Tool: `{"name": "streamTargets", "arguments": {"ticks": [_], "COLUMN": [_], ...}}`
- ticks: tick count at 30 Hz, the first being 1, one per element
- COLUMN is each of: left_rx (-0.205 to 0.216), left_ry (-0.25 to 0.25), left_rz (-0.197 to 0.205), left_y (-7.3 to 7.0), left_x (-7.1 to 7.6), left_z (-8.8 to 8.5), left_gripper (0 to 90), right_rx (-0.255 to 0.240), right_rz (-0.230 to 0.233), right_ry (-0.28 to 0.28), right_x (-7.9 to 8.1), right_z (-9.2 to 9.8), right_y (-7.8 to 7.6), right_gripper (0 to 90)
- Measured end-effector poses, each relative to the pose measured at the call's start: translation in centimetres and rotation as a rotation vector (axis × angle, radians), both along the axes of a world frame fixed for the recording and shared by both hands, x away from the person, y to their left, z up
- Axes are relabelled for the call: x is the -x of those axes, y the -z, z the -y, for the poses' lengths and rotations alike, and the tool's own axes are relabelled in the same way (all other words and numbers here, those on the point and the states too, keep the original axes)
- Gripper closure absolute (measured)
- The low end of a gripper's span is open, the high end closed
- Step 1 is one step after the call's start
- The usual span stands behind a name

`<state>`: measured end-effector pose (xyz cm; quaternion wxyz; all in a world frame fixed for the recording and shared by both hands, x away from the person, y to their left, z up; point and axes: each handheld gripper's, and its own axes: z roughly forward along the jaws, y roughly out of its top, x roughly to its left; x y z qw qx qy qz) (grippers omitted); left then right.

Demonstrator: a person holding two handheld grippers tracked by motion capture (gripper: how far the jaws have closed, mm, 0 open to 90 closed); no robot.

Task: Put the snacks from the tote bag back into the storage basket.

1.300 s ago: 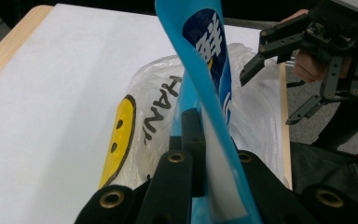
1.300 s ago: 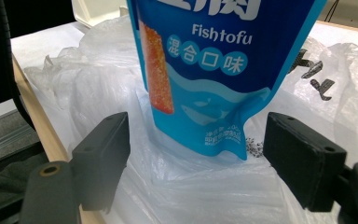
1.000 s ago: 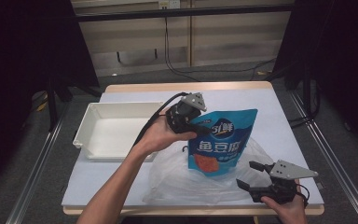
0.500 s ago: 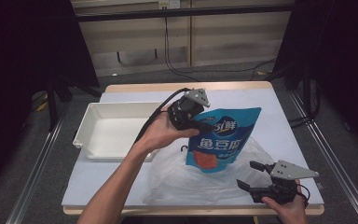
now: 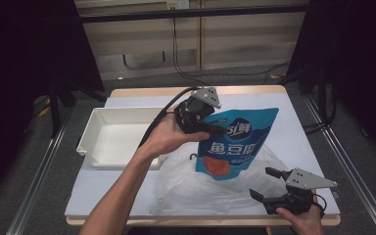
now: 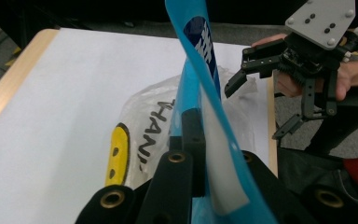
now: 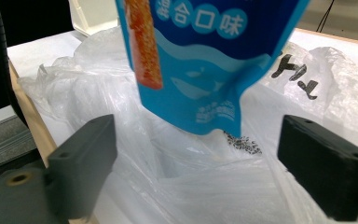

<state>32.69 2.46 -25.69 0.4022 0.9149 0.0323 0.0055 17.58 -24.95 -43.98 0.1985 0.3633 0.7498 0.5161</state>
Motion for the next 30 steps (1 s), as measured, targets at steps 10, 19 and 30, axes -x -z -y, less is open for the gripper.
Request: {"name": "streamTargets", "arguments": {"ticks": [10, 19, 30], "left_rx": [0.023, 0.03, 0.04], "left_ry": [-0.002, -0.006, -0.03], "left_rz": [0.022, 0.058, 0.07], "left_y": [-1.8, -3.2, -4.7], "left_x": [0.5, 0.5, -0.1], "left_z": [-1.3, -3.1, -5.1], "left_gripper": [90.0, 90.0, 90.0], "right_rx": [-0.008, -0.004, 0.004], "right_rz": [0.042, 0.033, 0.031], "right_ry": [0.023, 0.02, 0.018], "right_x": [0.2, 0.1, 0.1], "right_z": [0.0, -0.1, -0.2], "right_y": [-0.1, 0.0, 0.0], "right_gripper": [4.7, 4.7, 4.8]}}
